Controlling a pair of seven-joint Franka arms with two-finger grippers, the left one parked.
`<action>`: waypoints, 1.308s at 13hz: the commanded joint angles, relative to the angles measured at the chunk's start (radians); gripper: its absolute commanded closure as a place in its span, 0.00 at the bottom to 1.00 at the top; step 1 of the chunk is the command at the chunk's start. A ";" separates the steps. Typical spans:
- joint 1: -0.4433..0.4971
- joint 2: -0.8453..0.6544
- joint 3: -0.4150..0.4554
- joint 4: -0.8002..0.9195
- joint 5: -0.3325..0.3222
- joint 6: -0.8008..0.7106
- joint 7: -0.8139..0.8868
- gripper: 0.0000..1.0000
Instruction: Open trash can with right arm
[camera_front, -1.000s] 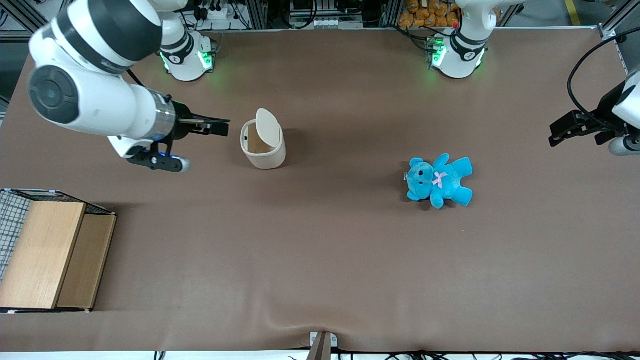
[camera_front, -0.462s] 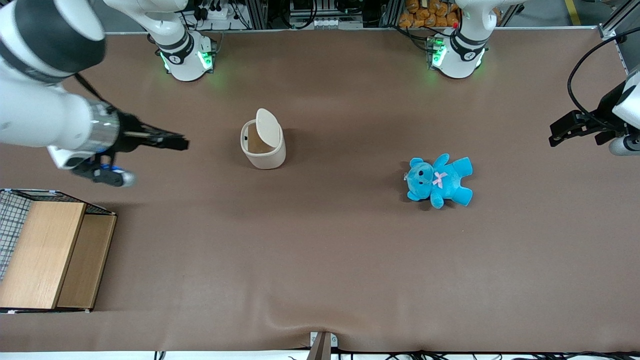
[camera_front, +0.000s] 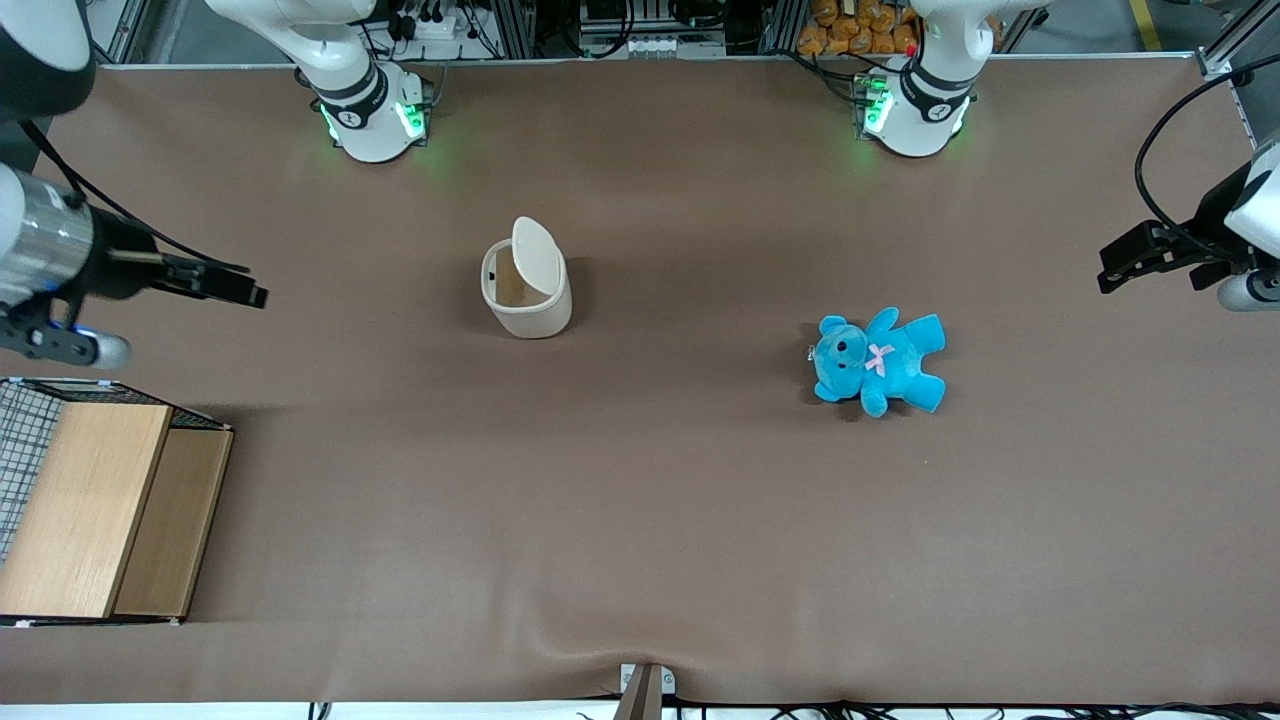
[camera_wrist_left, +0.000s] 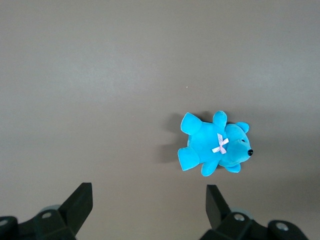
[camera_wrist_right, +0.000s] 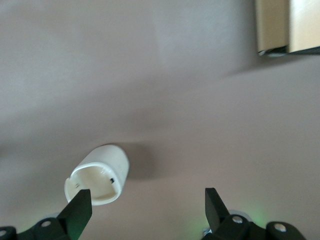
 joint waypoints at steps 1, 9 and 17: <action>0.019 -0.065 -0.035 -0.034 -0.039 0.018 -0.056 0.00; 0.024 -0.205 -0.132 -0.215 -0.054 0.118 -0.213 0.00; -0.001 -0.205 -0.132 -0.219 -0.096 0.152 -0.308 0.00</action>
